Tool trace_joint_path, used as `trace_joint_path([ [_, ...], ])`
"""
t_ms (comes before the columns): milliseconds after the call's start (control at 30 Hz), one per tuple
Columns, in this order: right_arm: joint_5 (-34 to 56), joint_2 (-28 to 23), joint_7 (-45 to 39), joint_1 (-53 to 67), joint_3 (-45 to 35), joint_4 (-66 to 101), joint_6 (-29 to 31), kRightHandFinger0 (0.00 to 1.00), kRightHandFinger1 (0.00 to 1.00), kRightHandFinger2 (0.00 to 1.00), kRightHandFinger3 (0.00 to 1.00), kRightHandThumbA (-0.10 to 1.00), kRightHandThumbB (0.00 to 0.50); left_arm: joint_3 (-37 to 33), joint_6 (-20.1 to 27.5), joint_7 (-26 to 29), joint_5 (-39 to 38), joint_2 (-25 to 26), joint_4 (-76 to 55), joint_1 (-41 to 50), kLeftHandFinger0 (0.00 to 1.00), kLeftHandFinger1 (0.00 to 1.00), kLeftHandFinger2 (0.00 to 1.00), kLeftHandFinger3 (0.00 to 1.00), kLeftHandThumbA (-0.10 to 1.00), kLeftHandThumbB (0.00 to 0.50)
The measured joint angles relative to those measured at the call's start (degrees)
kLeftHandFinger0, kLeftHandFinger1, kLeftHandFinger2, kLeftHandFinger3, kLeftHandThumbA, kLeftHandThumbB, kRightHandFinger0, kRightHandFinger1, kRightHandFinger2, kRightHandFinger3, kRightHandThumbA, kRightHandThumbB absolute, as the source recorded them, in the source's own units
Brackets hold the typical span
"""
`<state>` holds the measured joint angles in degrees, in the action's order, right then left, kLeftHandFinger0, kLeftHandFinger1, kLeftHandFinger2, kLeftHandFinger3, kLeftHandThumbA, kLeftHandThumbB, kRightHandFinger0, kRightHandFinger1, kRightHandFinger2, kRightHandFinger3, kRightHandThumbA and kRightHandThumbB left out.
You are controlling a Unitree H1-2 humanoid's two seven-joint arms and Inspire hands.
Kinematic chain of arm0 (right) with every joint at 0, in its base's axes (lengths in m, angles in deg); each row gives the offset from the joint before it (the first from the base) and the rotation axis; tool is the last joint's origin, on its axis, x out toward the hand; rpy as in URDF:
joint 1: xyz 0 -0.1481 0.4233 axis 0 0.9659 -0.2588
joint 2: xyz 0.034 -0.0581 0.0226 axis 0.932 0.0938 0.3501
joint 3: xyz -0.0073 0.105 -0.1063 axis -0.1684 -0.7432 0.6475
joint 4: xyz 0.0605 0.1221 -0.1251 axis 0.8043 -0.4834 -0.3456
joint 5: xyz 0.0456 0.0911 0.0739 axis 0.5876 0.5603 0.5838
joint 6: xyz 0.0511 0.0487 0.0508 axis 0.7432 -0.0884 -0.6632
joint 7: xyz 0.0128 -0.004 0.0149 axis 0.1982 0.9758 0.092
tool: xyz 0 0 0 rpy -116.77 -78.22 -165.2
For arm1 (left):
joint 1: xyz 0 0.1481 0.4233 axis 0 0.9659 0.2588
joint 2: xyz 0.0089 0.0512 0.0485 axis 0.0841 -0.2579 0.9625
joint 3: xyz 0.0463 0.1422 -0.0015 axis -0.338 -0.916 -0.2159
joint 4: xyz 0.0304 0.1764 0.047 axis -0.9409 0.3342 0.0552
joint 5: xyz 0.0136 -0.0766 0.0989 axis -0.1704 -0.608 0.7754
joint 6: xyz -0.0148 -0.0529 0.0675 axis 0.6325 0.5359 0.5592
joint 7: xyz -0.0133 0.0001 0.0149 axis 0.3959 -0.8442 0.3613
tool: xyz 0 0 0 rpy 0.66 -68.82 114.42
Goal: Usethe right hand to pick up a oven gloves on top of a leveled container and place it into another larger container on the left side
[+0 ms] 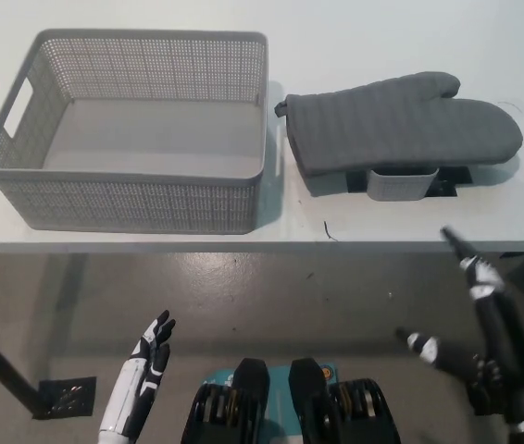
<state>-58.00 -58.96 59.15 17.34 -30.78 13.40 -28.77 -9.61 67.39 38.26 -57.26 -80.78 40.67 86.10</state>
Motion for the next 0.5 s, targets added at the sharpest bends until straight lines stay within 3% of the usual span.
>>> trace_joint_path([
  [200,-7.2,-3.8,-1.7,-6.8,-1.1,3.4,-5.0,1.00,1.00,1.00,1.00,1.00,0.293,0.0,0.1,0.0,0.3,0.0,0.0,0.0,1.00,1.00,1.00,1.00,1.00,0.141],
  [500,-16.7,-6.1,-5.0,-17.5,-0.1,2.1,-12.0,1.00,1.00,1.00,1.00,1.00,0.308,0.0,0.7,0.0,0.4,0.0,0.2,0.0,1.00,1.00,1.00,1.00,1.00,0.142],
])
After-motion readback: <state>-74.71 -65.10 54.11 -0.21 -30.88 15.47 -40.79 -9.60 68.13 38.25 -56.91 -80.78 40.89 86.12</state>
